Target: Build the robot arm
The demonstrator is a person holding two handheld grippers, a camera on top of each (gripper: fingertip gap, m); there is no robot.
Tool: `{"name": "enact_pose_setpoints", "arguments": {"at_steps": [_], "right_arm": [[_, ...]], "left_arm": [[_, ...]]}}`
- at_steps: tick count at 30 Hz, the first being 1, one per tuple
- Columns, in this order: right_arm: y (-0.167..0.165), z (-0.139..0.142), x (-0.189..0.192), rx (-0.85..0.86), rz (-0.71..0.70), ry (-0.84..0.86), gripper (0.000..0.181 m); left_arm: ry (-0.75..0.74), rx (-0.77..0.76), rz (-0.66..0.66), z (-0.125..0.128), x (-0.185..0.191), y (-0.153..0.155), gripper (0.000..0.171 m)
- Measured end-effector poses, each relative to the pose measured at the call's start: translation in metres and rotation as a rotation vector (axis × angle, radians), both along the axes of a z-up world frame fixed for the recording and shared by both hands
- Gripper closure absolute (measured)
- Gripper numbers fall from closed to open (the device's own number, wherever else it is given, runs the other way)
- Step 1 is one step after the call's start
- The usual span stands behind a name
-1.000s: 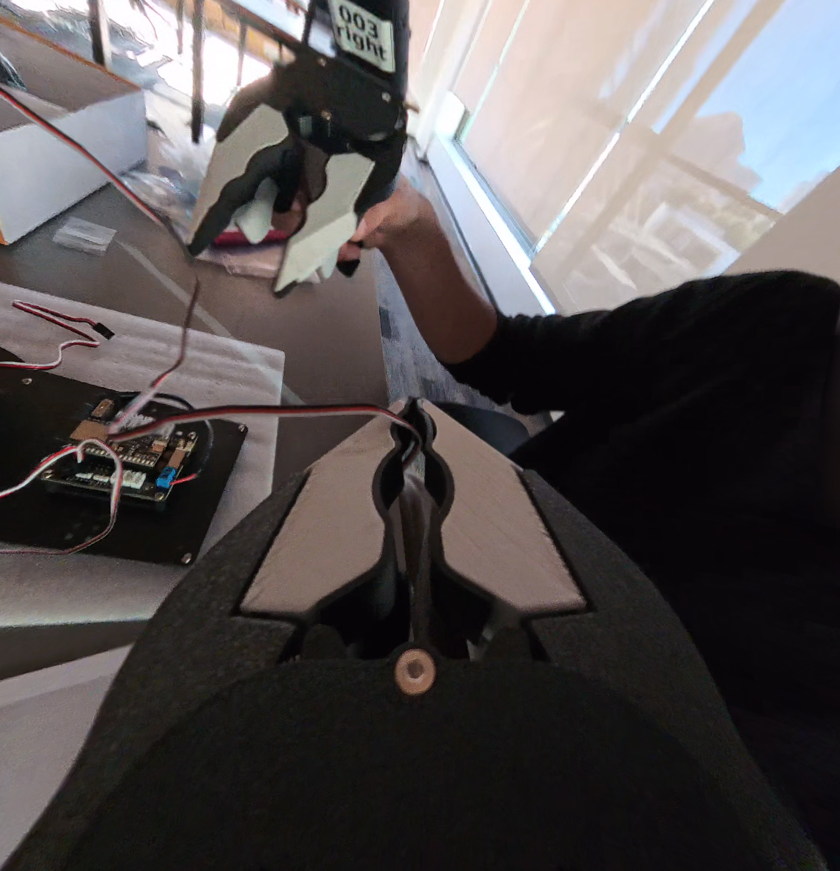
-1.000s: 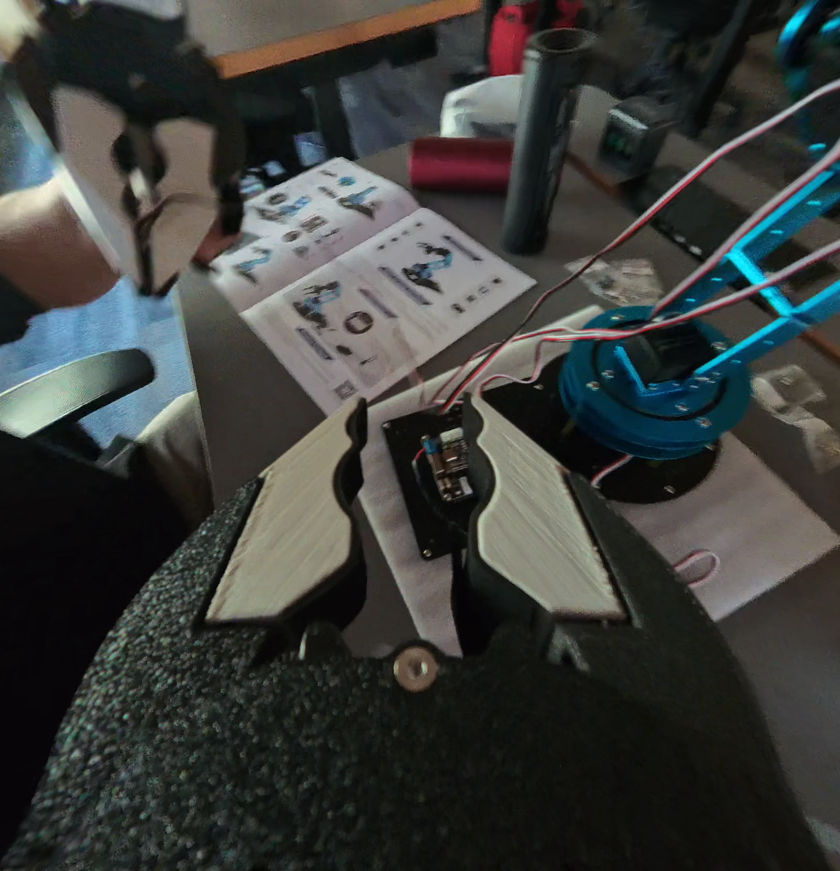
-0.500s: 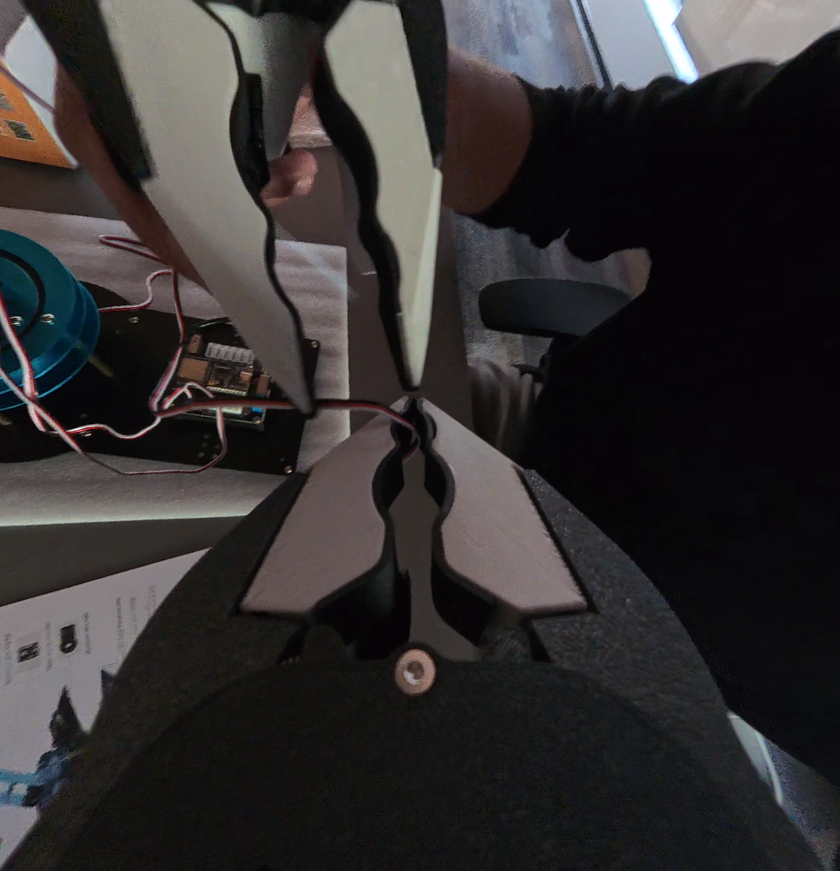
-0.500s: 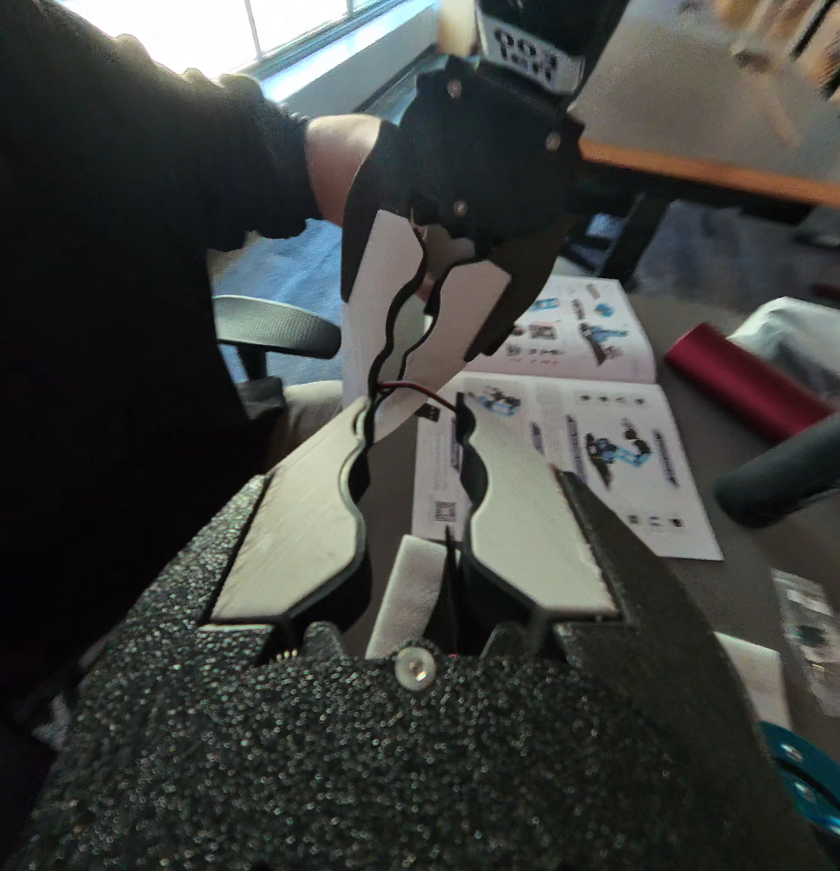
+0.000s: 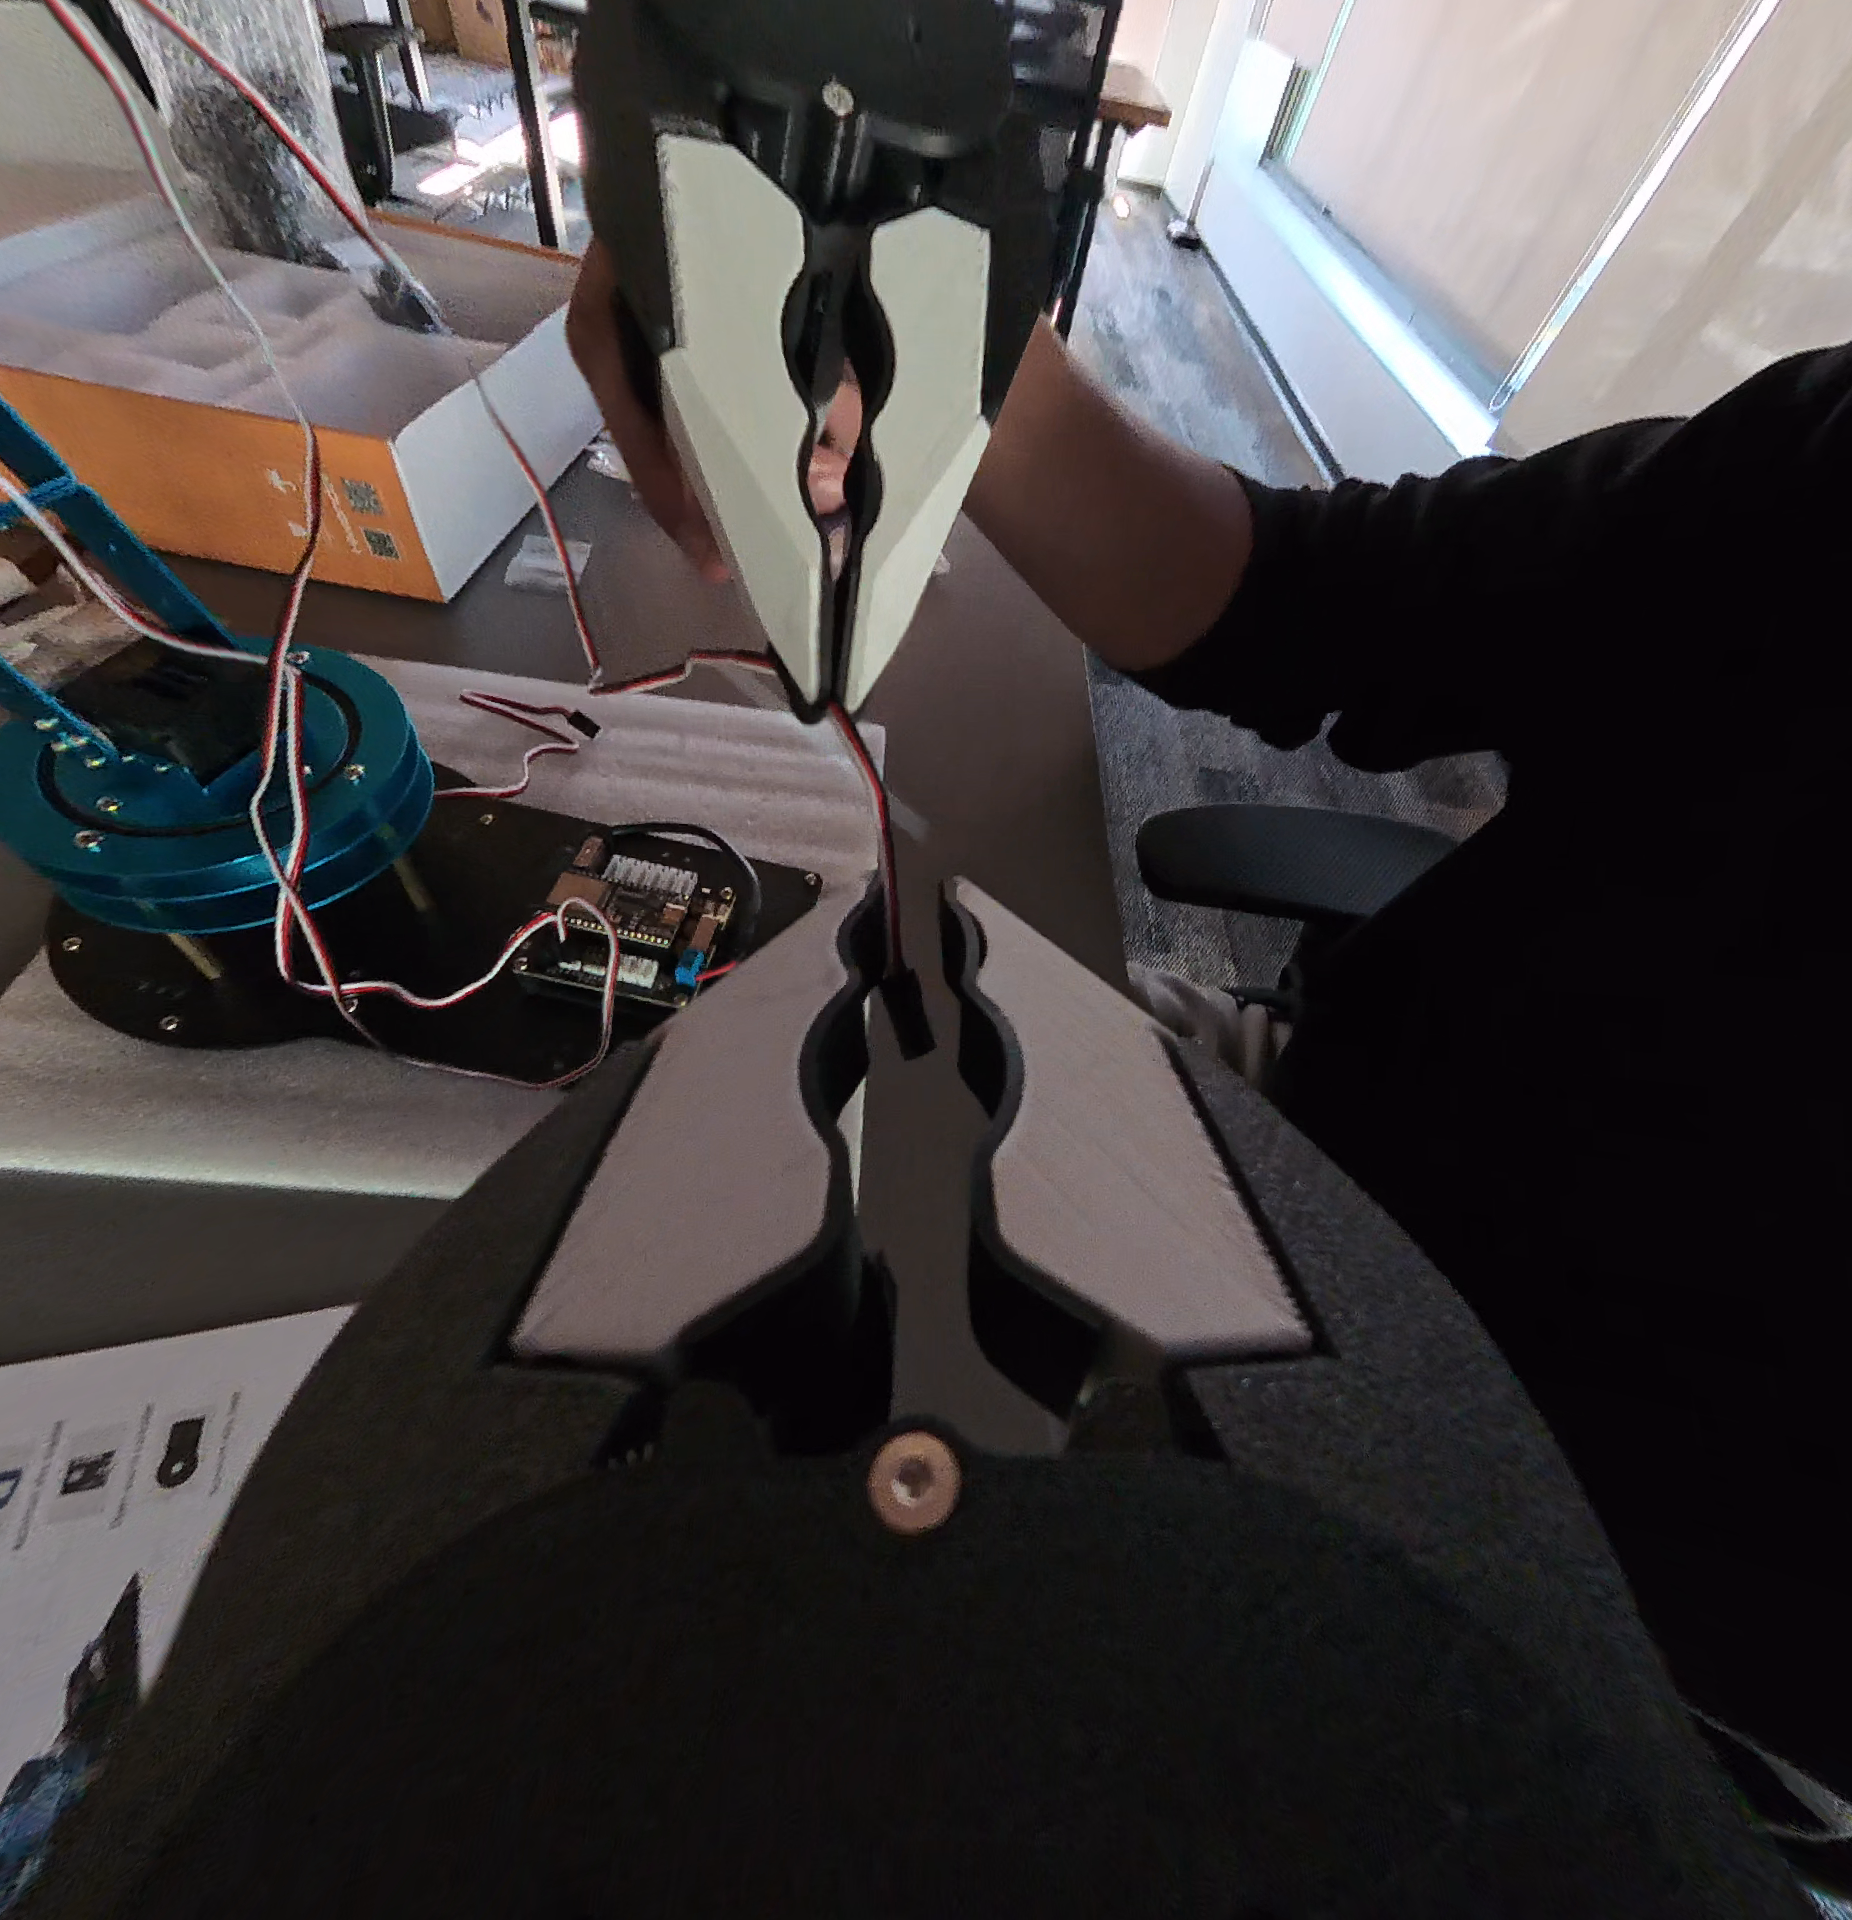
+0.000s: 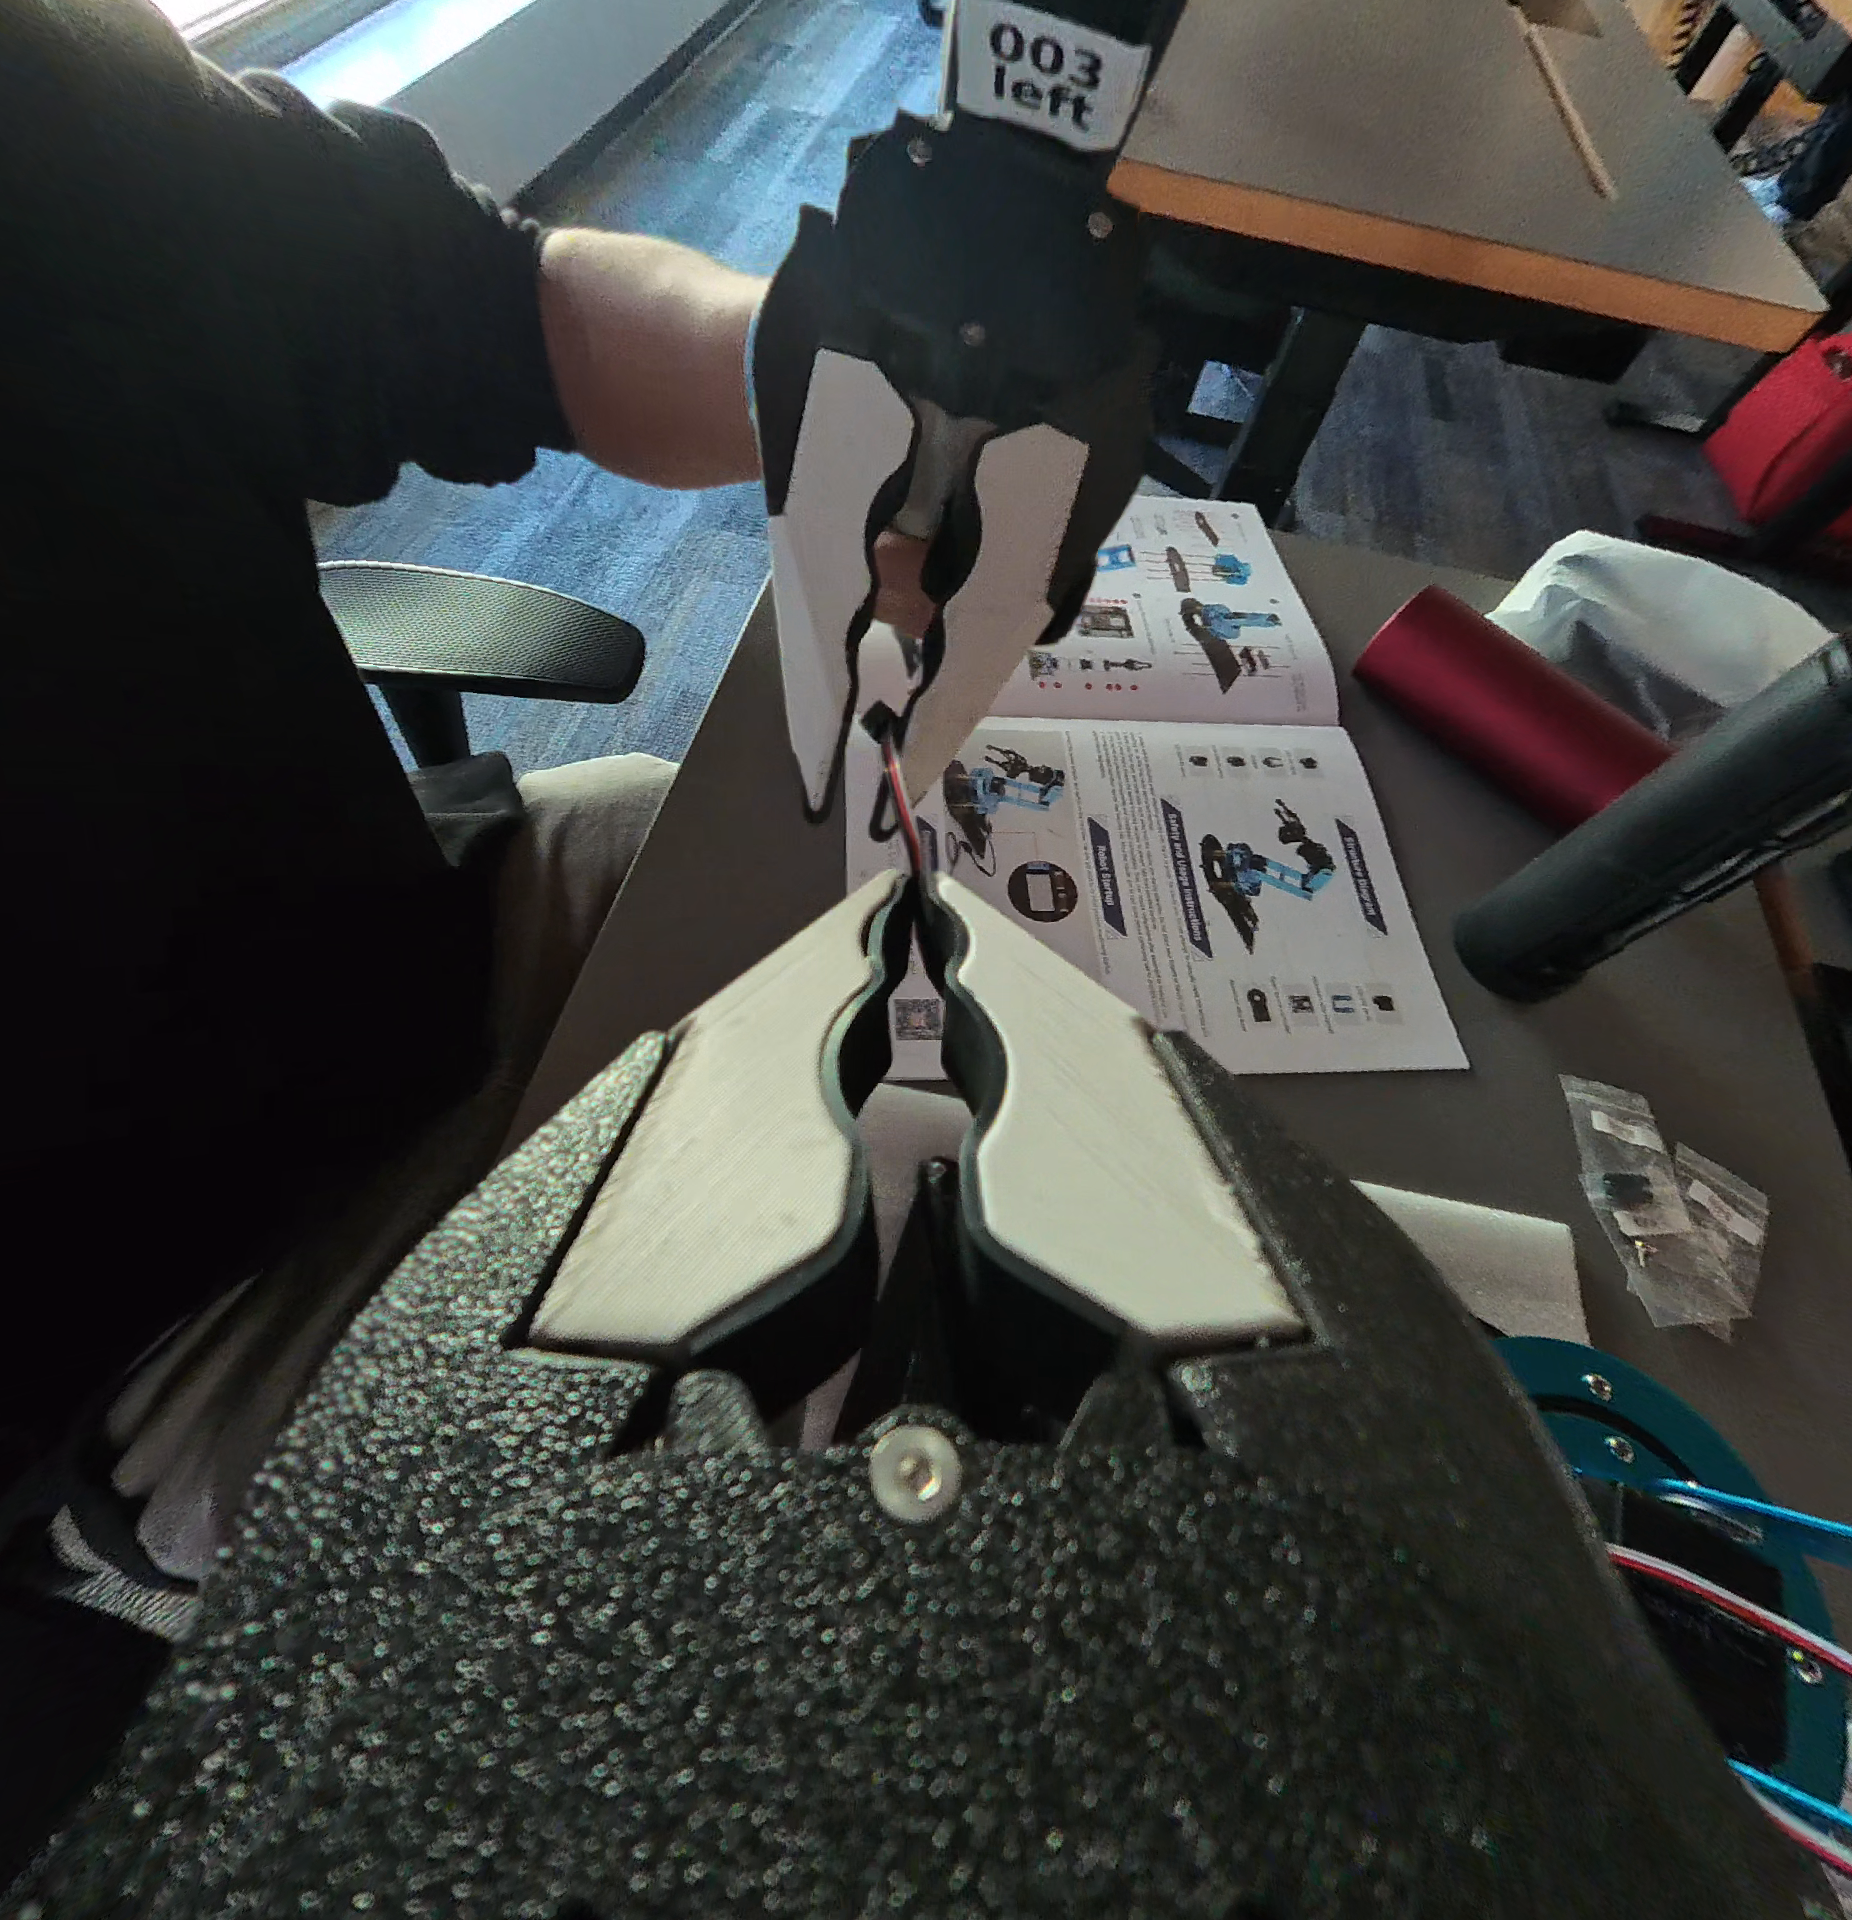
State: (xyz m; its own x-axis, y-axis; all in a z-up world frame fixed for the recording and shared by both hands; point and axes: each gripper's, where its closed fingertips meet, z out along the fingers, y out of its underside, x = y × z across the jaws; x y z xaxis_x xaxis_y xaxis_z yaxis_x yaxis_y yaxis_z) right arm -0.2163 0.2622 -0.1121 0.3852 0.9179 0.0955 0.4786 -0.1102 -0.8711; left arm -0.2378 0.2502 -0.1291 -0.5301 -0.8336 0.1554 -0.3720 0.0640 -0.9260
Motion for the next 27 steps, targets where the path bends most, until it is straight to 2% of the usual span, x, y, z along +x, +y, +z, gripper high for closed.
{"name": "enact_pose_setpoints", "arguments": {"at_steps": [5,9,12,21,23,25,27], "right_arm": [[-0.004,0.002,0.006,0.001,-0.003,0.035,0.181],[-0.01,0.014,0.012,0.012,0.006,0.115,0.181],[-0.009,0.014,0.018,0.026,-0.02,0.106,0.181],[-0.002,0.015,0.014,0.049,-0.019,0.125,0.181],[0.0,0.015,0.012,0.053,-0.018,0.127,0.181],[0.001,0.014,0.012,0.055,-0.02,0.127,0.181],[0.003,0.014,0.013,0.054,-0.024,0.132,0.181]], "left_arm": [[-0.074,-0.09,-0.007,0.002,0.005,-0.002,0.157],[-0.146,-0.205,0.011,0.009,0.007,0.005,0.15],[-0.169,-0.272,-0.006,0.011,0.005,0.004,0.148],[-0.152,-0.37,-0.098,0.004,0.014,-0.018,0.146],[-0.157,-0.38,-0.111,0.004,0.016,-0.021,0.149],[-0.173,-0.378,-0.112,0.004,0.016,-0.022,0.17],[-0.196,-0.375,-0.096,0.006,0.017,-0.02,0.17]]}}
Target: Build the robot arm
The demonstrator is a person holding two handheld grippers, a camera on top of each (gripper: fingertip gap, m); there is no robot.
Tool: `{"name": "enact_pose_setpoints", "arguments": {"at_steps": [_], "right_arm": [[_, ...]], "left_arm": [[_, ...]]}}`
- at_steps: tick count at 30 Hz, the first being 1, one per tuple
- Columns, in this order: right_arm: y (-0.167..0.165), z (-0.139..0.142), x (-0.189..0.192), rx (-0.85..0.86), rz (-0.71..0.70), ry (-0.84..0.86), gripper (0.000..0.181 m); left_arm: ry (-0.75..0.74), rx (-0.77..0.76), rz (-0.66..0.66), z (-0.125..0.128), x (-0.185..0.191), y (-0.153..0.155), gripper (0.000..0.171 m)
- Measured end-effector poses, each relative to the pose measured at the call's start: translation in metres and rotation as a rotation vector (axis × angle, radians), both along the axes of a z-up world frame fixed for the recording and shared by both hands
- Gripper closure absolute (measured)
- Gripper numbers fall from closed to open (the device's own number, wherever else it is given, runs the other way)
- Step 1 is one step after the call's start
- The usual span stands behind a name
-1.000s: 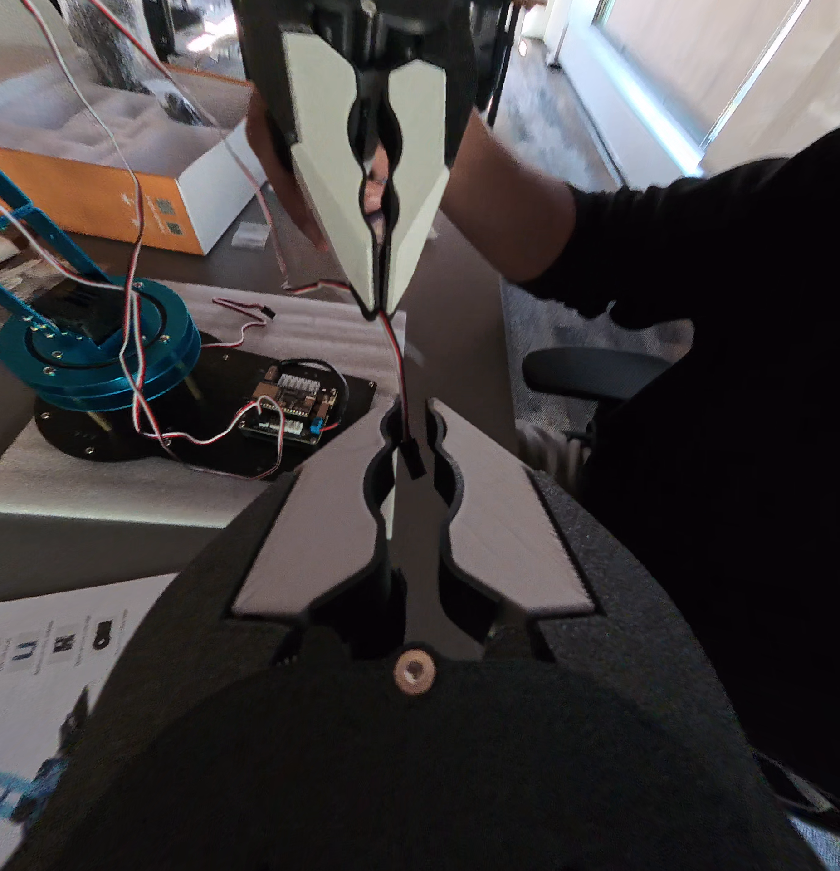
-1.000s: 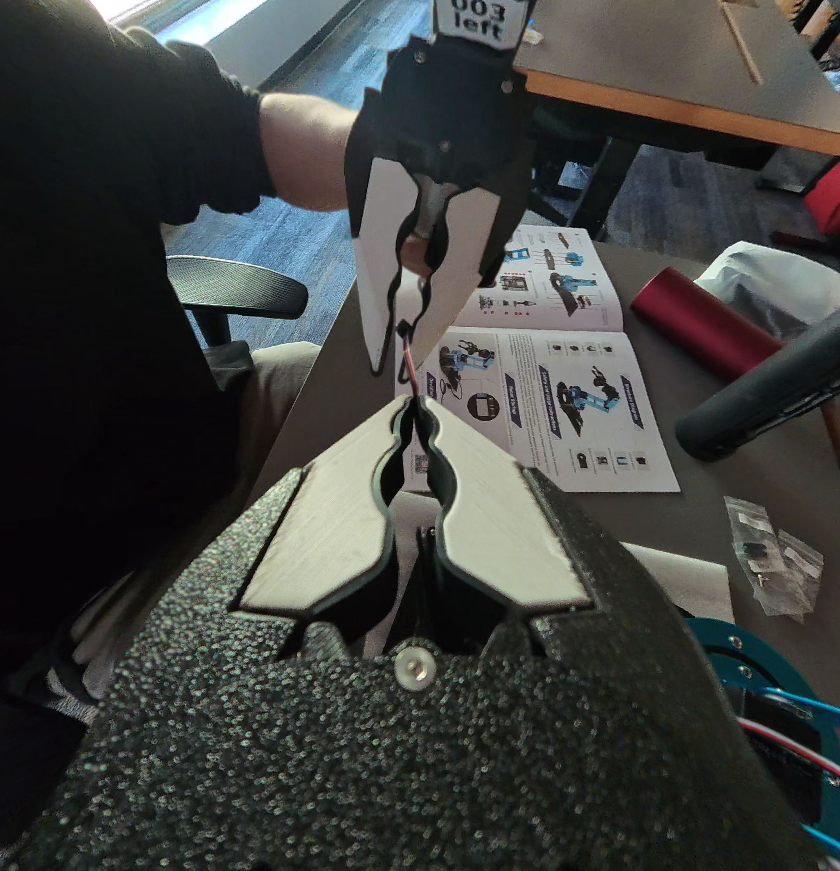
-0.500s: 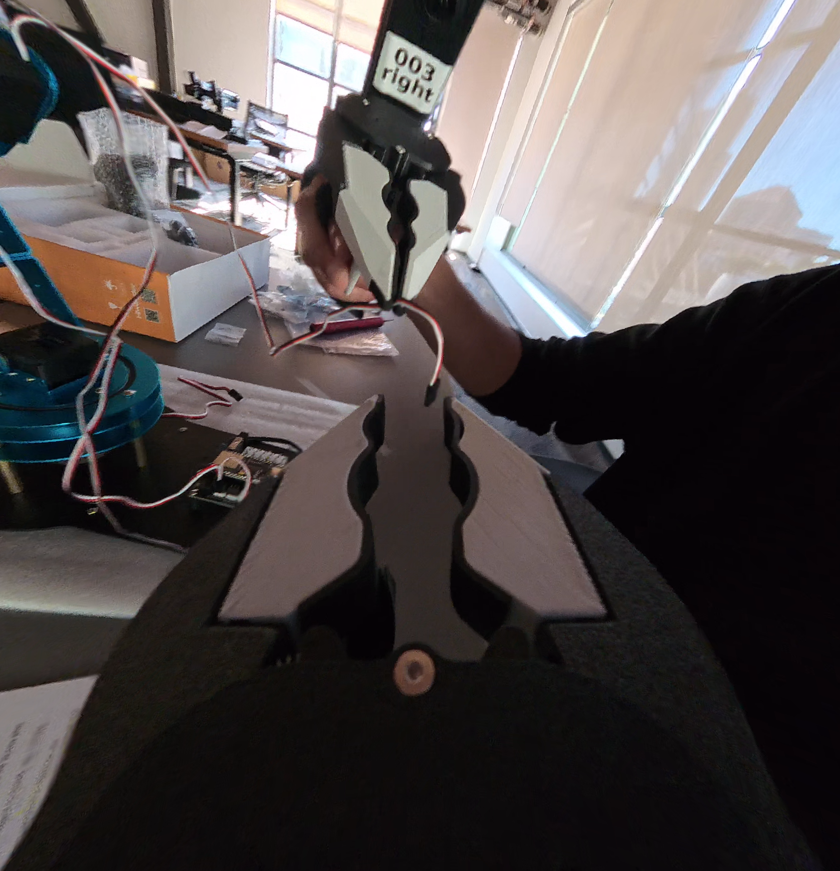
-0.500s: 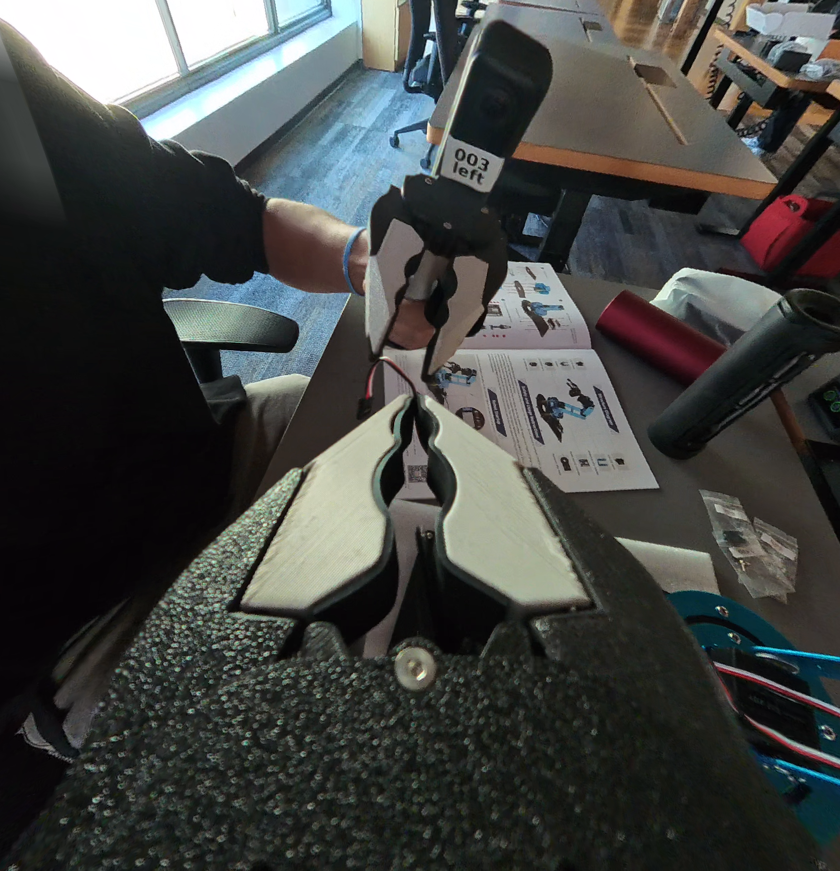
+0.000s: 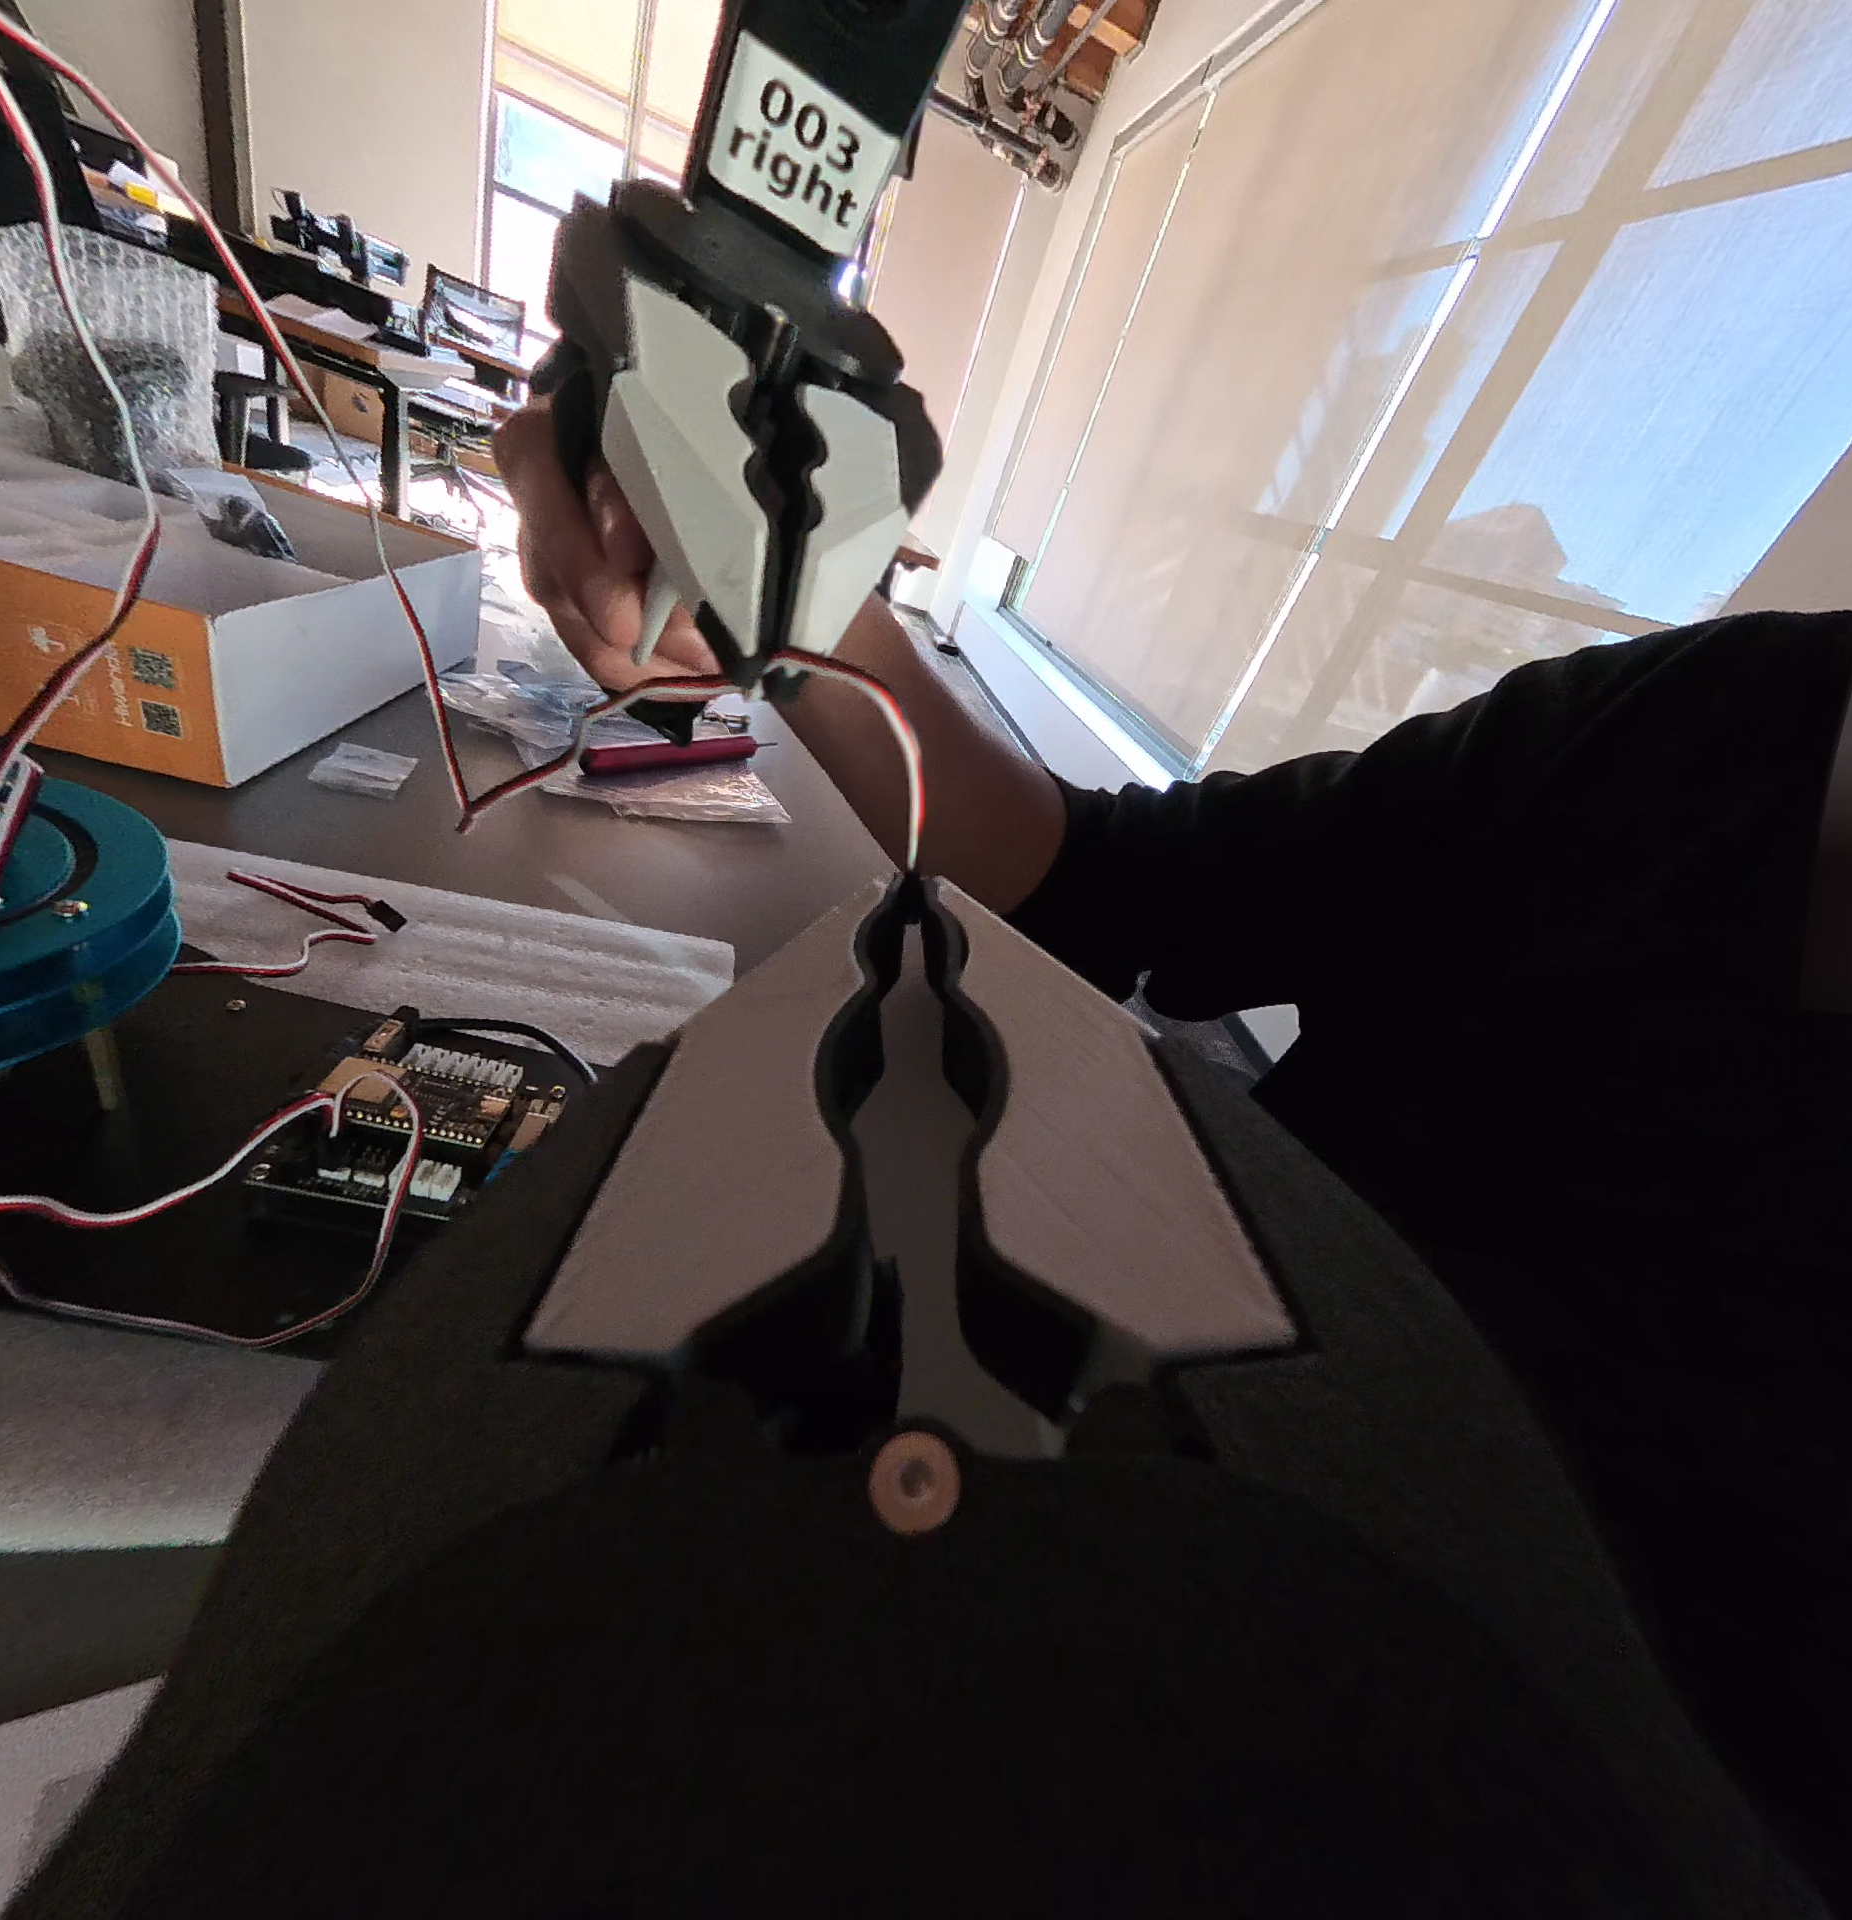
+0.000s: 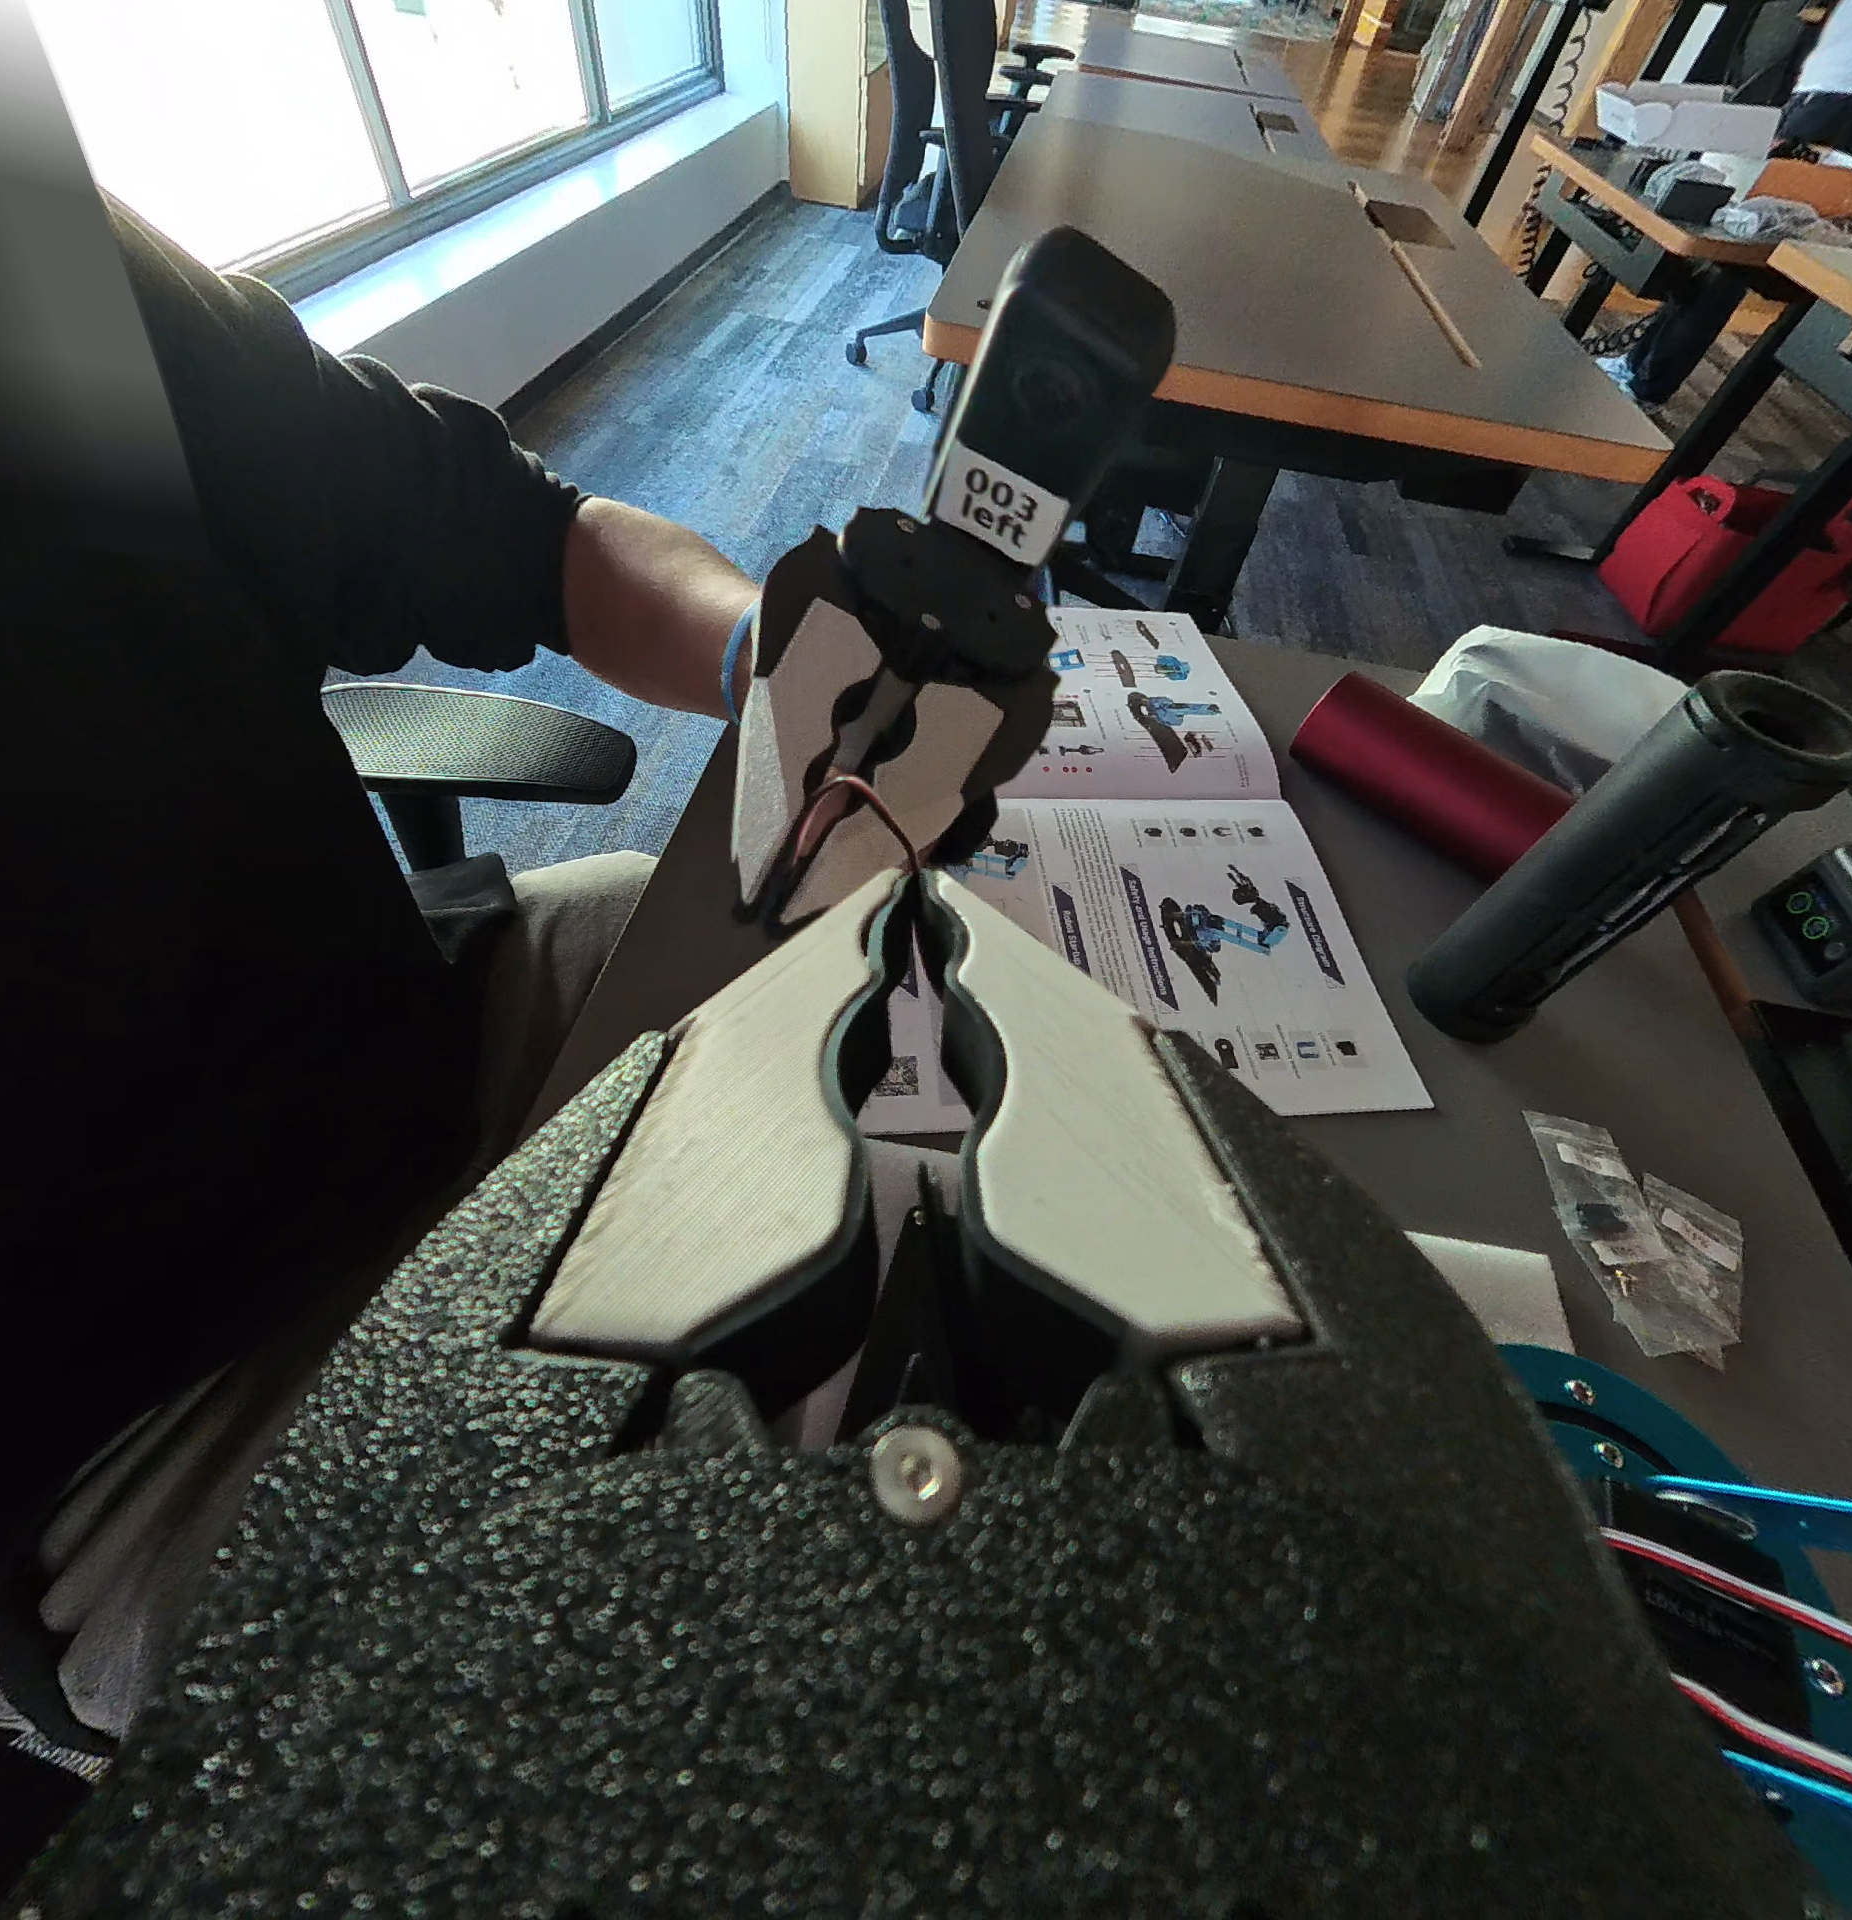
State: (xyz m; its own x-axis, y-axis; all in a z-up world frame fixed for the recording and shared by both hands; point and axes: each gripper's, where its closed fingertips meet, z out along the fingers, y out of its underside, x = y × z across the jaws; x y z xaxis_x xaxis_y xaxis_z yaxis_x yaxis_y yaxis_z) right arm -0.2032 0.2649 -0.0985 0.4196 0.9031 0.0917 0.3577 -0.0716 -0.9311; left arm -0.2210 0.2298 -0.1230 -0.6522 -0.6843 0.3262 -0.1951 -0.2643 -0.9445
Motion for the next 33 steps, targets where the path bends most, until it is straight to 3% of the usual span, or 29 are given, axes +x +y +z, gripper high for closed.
{"name": "enact_pose_setpoints", "arguments": {"at_steps": [5,8,11,14,17,24,33], "right_arm": [[-0.002,0.0,0.01,0.004,-0.035,0.003,0.178],[-0.008,0.005,0.007,0.043,-0.065,-0.034,0.145],[-0.009,0.004,-0.014,0.087,-0.059,-0.137,0.138],[-0.003,-0.021,-0.033,0.048,-0.024,-0.314,0.137],[0.003,-0.036,-0.038,0.03,0.007,-0.399,0.152],[0.003,-0.055,-0.028,0.032,-0.02,-0.544,0.178],[0.012,-0.058,-0.023,0.063,-0.093,-0.596,0.181]], "left_arm": [[0.036,0.187,0.15,-0.013,0.006,0.017,0.17],[0.066,0.41,0.265,-0.024,0.007,0.033,0.17],[0.089,0.605,0.312,-0.03,0.006,0.037,0.171],[0.112,0.76,0.31,-0.035,0.007,0.034,0.17],[0.134,0.867,0.282,-0.042,0.005,0.029,0.171],[0.15,0.879,0.294,-0.041,0.0,0.033,0.17],[0.188,0.776,0.346,-0.044,0.005,0.041,0.171]]}}
